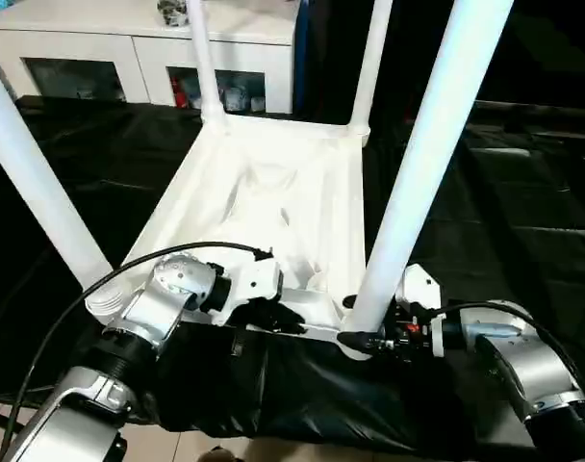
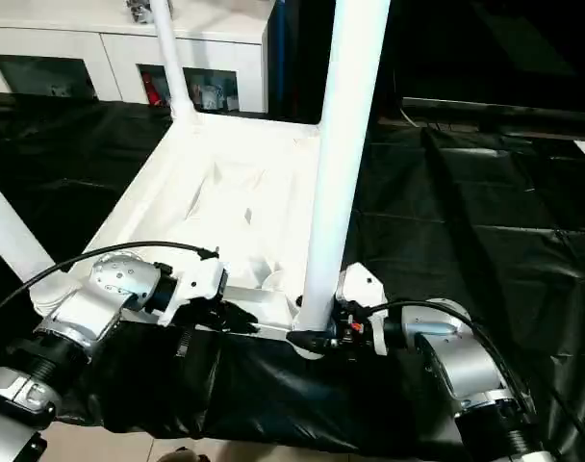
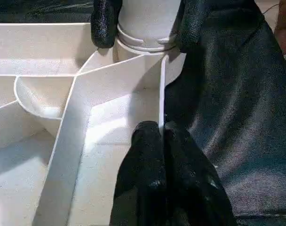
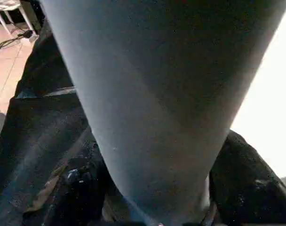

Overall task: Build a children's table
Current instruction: Rotate leg to tighten

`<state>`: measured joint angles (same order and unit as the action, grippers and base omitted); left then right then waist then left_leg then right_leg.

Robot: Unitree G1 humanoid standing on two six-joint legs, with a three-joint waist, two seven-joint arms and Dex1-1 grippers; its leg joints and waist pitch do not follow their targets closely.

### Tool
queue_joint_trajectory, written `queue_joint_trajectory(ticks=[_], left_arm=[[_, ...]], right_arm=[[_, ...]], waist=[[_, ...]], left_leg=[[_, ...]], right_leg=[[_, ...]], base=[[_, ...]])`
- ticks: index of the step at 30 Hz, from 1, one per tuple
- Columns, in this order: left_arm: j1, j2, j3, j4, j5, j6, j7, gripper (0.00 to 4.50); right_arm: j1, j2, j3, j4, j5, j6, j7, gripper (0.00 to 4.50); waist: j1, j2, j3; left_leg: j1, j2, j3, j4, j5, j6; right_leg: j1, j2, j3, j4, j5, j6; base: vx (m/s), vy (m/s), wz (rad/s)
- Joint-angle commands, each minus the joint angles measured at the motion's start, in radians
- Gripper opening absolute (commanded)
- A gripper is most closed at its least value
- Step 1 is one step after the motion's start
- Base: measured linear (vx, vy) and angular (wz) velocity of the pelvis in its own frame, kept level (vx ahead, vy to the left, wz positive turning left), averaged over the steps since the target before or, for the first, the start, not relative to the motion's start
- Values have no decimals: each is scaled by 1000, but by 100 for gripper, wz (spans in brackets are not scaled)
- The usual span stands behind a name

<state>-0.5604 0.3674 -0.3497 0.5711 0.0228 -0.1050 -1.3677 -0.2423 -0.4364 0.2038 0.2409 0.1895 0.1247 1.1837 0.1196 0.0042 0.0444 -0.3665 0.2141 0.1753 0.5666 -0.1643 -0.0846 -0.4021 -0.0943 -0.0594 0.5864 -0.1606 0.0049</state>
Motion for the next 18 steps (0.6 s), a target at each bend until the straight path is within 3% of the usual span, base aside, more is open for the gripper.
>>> queue_joint_trajectory(ticks=[1, 5, 7, 10, 13, 14, 15, 18], left_arm=[[-42, -12, 20, 13, 0, -7, 52, 0], [-31, -18, 30, 3, 0, 0, 86, 0], [-17, -35, 35, -13, 15, 14, 152, 0], [-1, -65, 33, -38, 30, 45, 215, 0], [16, -109, 28, -72, 37, 83, 270, 0], [19, -118, 27, -78, 38, 90, 279, 0], [21, -128, 24, -83, 40, 98, 290, 0], [33, -210, 3, -115, 64, 150, 384, 0]], right_arm=[[30, 28, 78, -44, 3, 0, 36, 254], [34, 55, 58, -36, 2, 0, -16, 254], [30, 108, 28, -4, -22, -6, -137, 253], [16, 165, 2, 52, -65, -17, -282, 252], [-8, 232, -28, 109, -84, 7, -425, 252], [-13, 245, -35, 119, -86, 10, -452, 252], [-18, 261, -43, 130, -86, 12, -481, 252], [-56, 373, -90, 200, -109, 15, -687, 252]], waist=[[0, 3, -64], [-2, 4, -63], [-4, 5, -60], [-19, -2, -52], [-32, -2, -48], [-42, -4, -45], [-44, -3, -45], [-59, 2, -47]], left_leg=[[12, 15, 4, -64, -291, 26], [12, 14, 4, -65, -304, 21], [13, 14, 4, -67, -320, 15], [12, 7, -5, -73, -383, -14], [19, 4, -11, -73, -422, -24], [11, 2, -15, -75, -434, -25], [14, -1, -19, -75, -449, -24], [15, 1, -23, -80, -461, -24]], right_leg=[[46, -39, 29, -59, -228, -219], [46, -39, 29, -62, -252, -211], [42, -40, 30, -66, -283, -204], [39, -42, 24, -81, -458, -146], [31, -46, 21, -95, -569, -110], [35, -45, 16, -98, -609, -88], [34, -46, 10, -108, -648, -66], [32, -43, 6, -112, -606, -78]], base=[[0, 0, 0], [0, 0, 0], [0, 0, 0], [0, 0, 0], [0, 0, 0], [0, 0, 0], [0, 0, 0], [0, 0, 0]])
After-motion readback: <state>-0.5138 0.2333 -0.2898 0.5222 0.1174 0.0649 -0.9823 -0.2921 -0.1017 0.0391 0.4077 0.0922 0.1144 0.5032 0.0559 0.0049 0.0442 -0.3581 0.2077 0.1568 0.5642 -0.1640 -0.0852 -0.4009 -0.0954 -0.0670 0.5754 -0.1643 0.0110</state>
